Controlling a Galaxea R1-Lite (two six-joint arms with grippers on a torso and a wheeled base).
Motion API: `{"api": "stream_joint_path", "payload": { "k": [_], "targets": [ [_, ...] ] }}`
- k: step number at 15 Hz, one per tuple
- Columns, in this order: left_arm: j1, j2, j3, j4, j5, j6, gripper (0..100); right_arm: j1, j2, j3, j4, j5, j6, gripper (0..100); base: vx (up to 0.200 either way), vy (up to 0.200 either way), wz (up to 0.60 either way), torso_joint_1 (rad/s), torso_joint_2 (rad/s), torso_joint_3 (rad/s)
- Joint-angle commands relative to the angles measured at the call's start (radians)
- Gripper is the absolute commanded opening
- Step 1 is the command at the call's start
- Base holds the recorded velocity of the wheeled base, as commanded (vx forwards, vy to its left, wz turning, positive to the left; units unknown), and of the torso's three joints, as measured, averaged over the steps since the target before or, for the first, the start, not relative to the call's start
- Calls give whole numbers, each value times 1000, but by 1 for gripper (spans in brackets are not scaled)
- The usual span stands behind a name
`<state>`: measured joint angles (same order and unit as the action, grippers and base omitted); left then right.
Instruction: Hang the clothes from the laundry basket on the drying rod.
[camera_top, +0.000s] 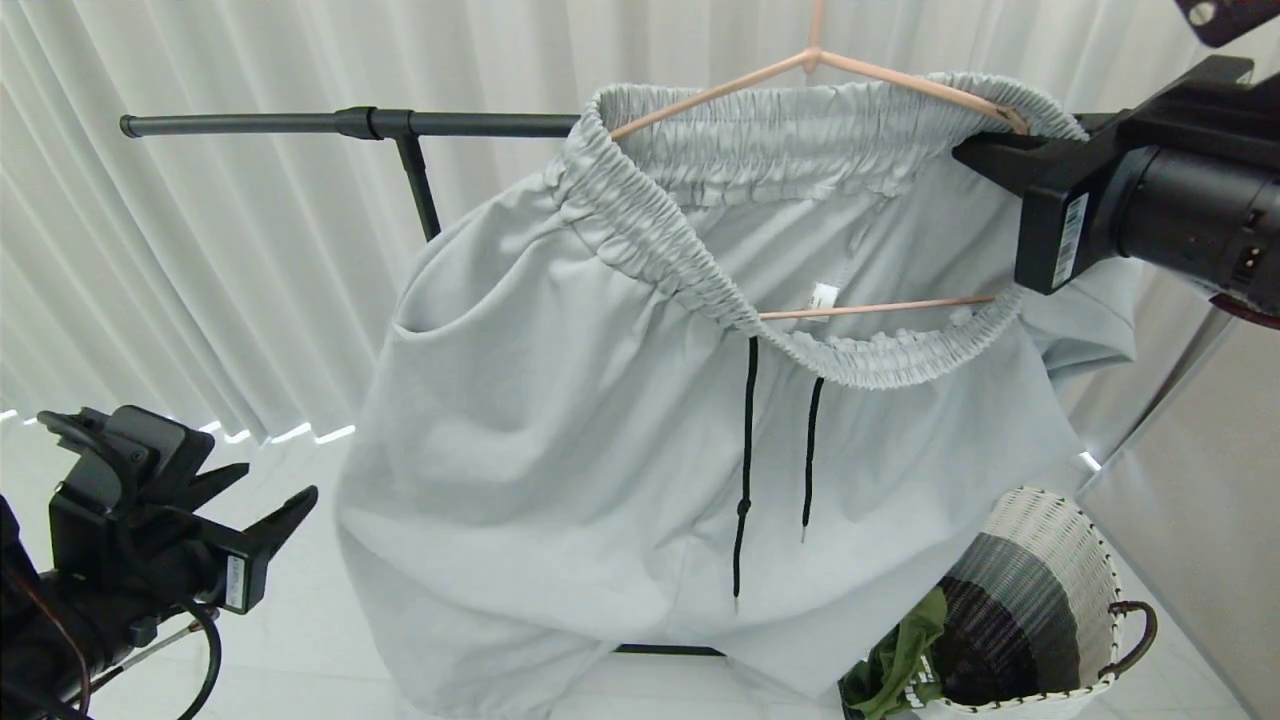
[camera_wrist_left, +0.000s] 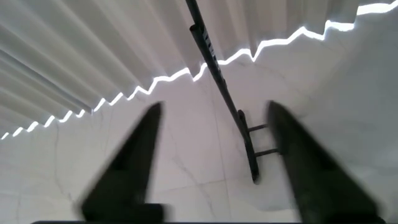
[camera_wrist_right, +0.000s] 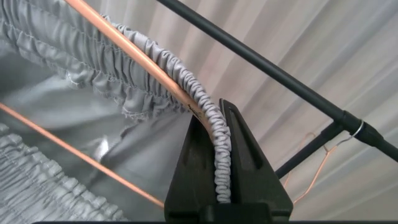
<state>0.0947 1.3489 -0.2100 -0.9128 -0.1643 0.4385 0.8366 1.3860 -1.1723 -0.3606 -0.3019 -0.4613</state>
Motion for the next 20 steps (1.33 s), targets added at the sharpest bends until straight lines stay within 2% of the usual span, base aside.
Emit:
{"api": "stream_joint_path", "payload": {
  "k": [1, 4, 6, 12, 15, 17, 18, 20],
  "targets": [
    [-3, -19, 3, -1, -3, 0, 100, 1, 1, 0, 3, 1, 0, 0, 0, 0, 0, 0, 0, 0],
    [-7, -88, 46, -1, -8, 2, 100, -8, 7, 0, 6, 0, 0, 0, 0, 0, 0, 0, 0, 0],
    [-41, -157, 63, -1, -9, 2, 100, -21, 10, 0, 6, 0, 0, 0, 0, 0, 0, 0, 0, 0],
    [-55, -188, -55, -3, -4, 48, 100, -88, 16, 2, 9, 0, 10, 0, 0, 0, 0, 0, 0, 0],
    [-55, -186, -98, -3, -4, 137, 100, -134, 5, -1, 101, -79, 27, 0, 0, 0, 0, 0, 0, 0],
    [-67, -183, -114, -3, -8, 147, 100, -154, -10, -1, 186, -161, 61, 0, 0, 0, 0, 0, 0, 0],
    [-73, -183, -115, -1, -8, 151, 100, -154, -13, -1, 204, -203, 95, 0, 0, 0, 0, 0, 0, 0],
    [-75, -183, -115, -1, -8, 177, 100, -154, -15, 7, 209, -272, 112, 0, 0, 0, 0, 0, 0, 0]
  ]
}}
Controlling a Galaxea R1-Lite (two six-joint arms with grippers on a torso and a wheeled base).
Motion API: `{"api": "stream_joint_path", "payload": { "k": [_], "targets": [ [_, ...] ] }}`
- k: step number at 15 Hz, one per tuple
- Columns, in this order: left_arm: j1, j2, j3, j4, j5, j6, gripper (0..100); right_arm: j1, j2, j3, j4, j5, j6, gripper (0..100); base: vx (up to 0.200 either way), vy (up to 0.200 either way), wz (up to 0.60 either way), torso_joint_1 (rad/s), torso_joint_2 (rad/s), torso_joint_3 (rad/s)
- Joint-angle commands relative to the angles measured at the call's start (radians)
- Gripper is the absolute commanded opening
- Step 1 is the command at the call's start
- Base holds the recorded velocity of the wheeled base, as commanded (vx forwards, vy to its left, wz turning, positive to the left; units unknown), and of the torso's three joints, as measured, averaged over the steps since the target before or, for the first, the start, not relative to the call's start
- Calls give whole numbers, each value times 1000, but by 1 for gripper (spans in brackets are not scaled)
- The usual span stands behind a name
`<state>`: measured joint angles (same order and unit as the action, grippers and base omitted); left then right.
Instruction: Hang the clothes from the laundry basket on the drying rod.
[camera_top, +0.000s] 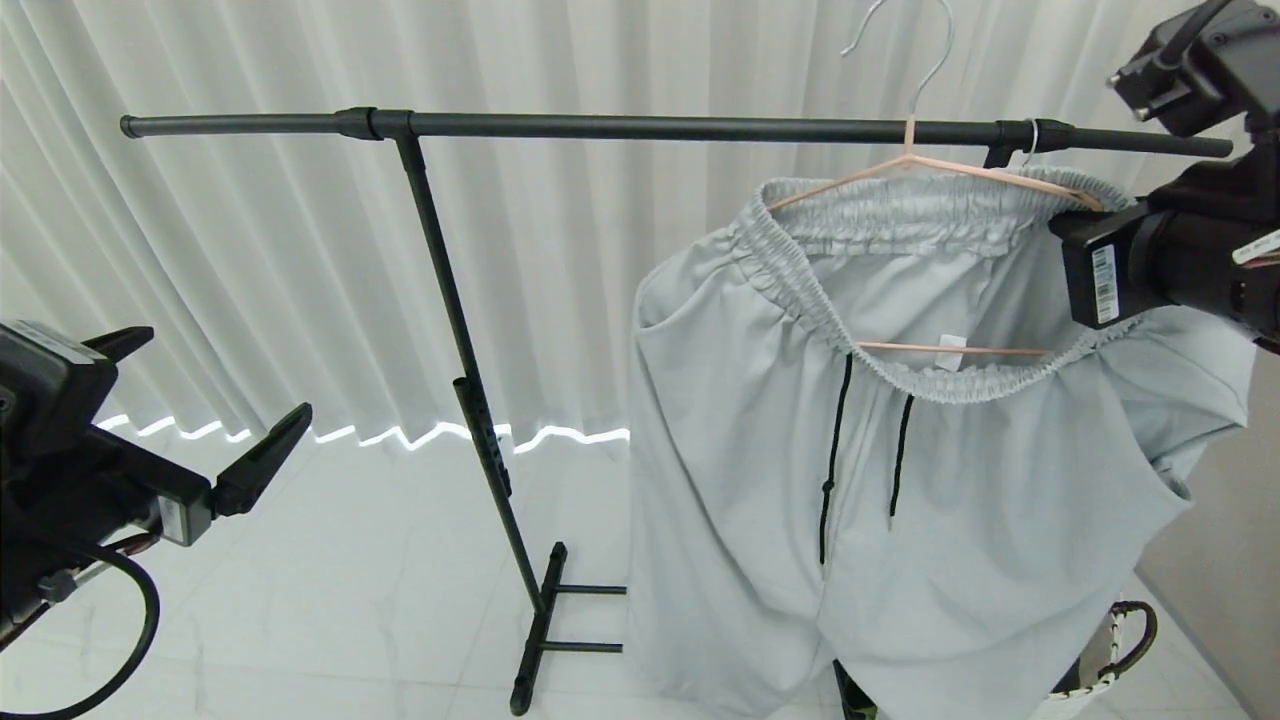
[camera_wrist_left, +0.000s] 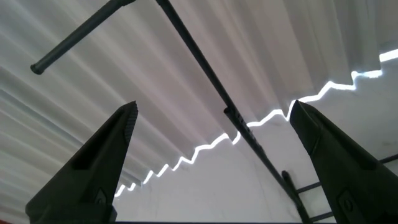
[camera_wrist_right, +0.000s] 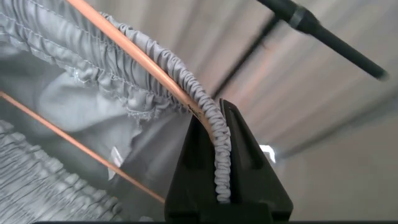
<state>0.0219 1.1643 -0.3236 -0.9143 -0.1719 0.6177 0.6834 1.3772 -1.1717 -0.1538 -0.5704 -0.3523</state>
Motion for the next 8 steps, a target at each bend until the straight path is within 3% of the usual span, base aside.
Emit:
{"api": "stream_joint_path", "payload": {
  "k": [1, 4, 8],
  "targets": [
    [-2, 5, -3, 0, -1, 19, 100, -2, -6, 6, 2, -62, 6, 0, 0, 0, 0, 0, 0, 0],
    [-37, 6, -3, 0, 0, 25, 100, -28, -1, 4, 0, -201, 9, 0, 0, 0, 0, 0, 0, 0],
    [-59, 8, -3, 0, 5, 22, 100, -36, 2, 3, -1, -243, 23, 0, 0, 0, 0, 0, 0, 0]
  ]
}}
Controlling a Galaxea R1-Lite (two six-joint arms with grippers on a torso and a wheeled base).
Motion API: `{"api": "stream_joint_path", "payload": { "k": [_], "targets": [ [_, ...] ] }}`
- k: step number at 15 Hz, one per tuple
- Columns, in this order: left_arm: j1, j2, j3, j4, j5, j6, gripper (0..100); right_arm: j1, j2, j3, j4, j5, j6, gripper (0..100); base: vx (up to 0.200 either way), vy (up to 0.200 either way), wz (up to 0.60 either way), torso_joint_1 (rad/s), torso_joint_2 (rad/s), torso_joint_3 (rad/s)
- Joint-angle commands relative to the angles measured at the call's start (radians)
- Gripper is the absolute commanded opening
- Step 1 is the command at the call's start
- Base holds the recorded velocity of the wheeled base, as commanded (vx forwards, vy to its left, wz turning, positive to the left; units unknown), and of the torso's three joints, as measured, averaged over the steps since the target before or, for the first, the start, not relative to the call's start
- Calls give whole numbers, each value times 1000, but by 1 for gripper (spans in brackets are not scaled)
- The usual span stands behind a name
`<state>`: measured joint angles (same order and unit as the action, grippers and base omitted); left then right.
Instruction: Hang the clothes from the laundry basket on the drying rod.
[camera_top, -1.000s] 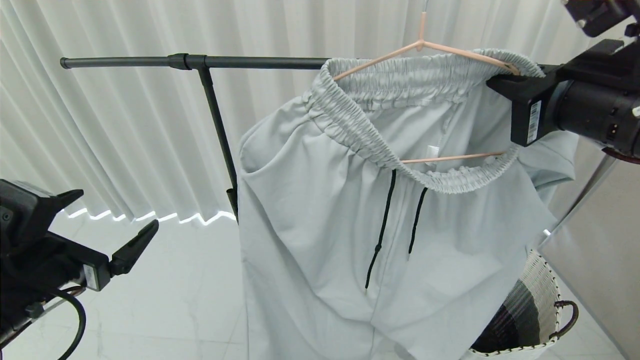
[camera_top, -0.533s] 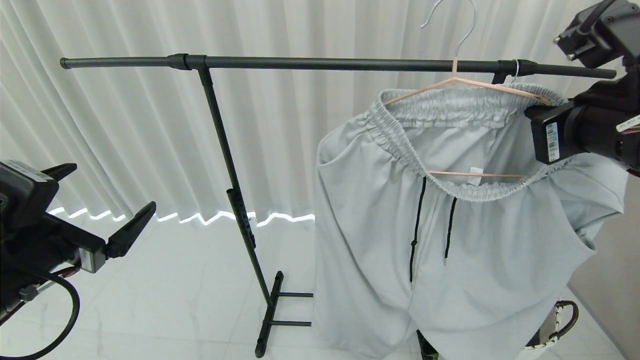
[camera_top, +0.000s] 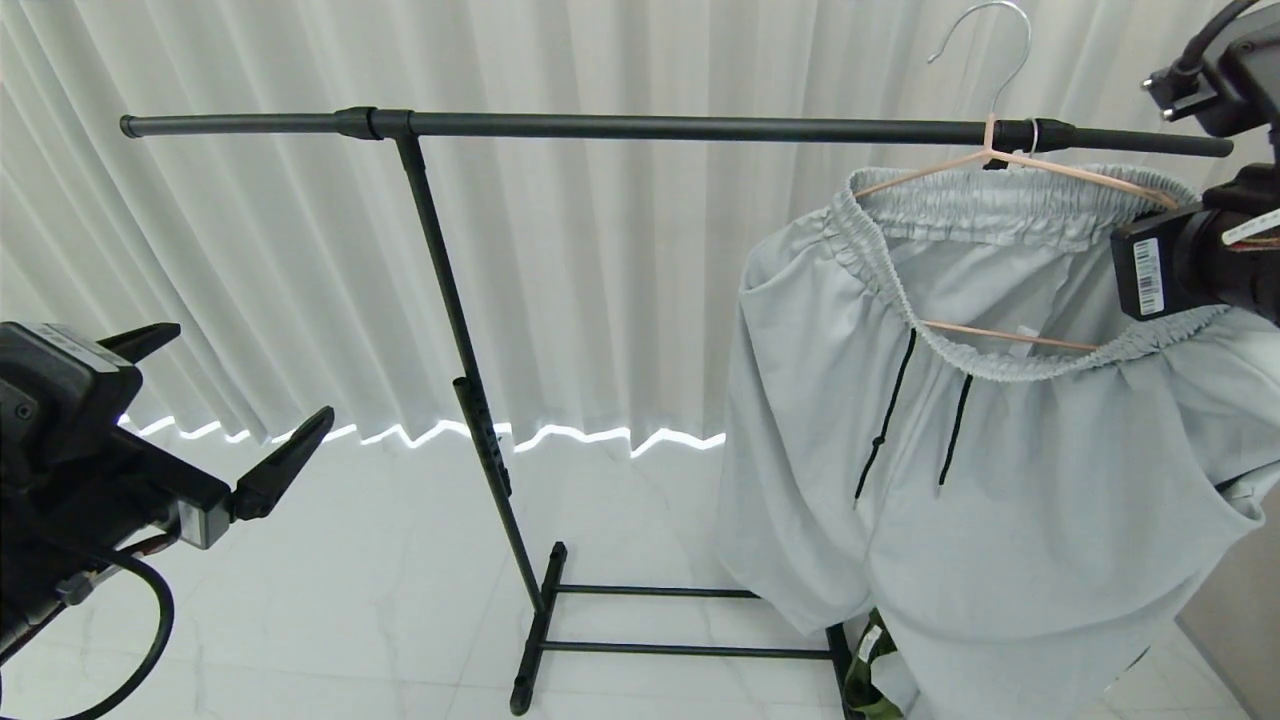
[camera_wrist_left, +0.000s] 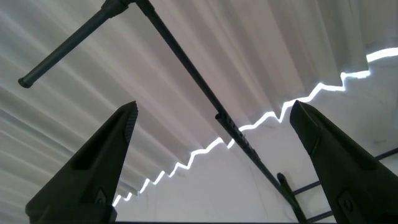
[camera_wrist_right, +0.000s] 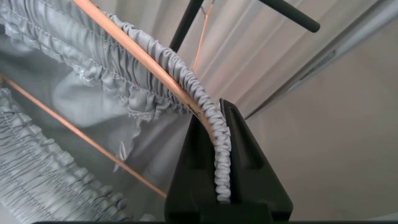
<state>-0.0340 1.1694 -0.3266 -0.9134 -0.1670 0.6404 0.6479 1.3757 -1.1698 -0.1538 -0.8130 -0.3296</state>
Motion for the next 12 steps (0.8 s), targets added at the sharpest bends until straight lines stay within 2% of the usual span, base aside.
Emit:
{"api": "stream_joint_path", "payload": {
  "k": [1, 7, 12],
  "targets": [
    [-3, 3, 0, -1, 0, -1, 100, -1, 3, 1, -1, 0, 0, 0, 0, 0, 0, 0, 0, 0],
    [-14, 1, 0, -1, -2, 1, 100, -1, 2, 1, -1, 0, 0, 0, 0, 0, 0, 0, 0, 0],
    [-30, 1, 0, 1, 0, 2, 100, -1, 2, 2, -1, 0, 0, 0, 200, 0, 0, -2, 1, 2]
  ]
}}
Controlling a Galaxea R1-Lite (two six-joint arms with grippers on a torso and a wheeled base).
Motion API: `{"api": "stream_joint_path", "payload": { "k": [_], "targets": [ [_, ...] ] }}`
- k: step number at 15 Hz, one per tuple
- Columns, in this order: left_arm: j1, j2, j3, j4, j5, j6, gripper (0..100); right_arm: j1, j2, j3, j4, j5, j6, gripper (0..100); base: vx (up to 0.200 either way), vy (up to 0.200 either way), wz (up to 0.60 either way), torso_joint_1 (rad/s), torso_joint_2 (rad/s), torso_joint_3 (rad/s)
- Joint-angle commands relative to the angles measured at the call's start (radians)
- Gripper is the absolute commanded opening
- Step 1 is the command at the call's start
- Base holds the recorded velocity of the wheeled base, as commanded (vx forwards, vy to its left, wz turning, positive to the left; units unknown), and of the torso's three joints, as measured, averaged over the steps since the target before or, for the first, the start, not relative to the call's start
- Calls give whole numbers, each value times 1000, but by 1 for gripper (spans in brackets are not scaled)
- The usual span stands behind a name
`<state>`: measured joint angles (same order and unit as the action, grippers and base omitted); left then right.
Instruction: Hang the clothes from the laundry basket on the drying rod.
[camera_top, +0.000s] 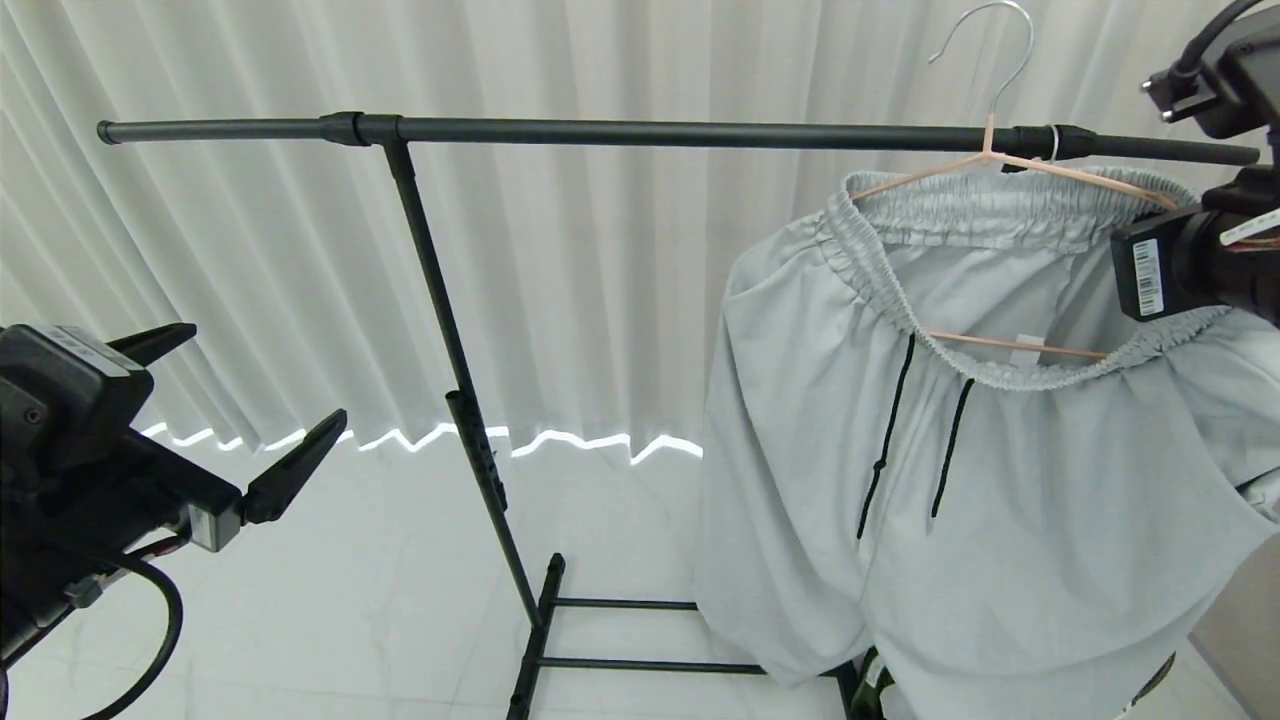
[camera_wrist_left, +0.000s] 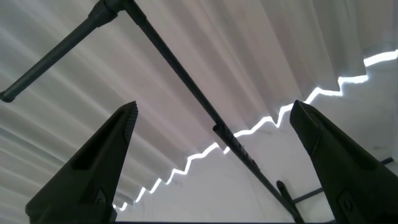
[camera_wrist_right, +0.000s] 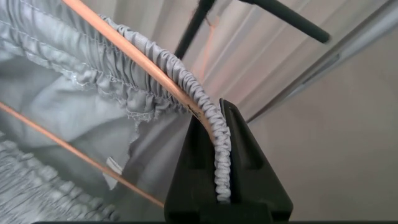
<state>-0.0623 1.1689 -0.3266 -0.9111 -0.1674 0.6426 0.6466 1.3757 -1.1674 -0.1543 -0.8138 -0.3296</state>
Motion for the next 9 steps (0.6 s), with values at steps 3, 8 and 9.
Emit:
{"api": "stream_joint_path", "payload": {
  "k": [3, 8, 9],
  "targets": [
    [-2, 3, 0, -2, 0, 0, 100, 1, 5, 2, -1, 1, 0, 0, 200, 0, 0, 10, 4, 1],
    [-4, 11, 0, -2, -1, -1, 100, 1, 19, 2, -2, -1, 11, 0, 160, 0, 0, 0, -1, 3],
    [-4, 12, 0, -3, -3, -1, 100, 1, 22, 3, -4, -2, 12, 0, 0, 0, 0, 0, 0, 0]
  ]
}}
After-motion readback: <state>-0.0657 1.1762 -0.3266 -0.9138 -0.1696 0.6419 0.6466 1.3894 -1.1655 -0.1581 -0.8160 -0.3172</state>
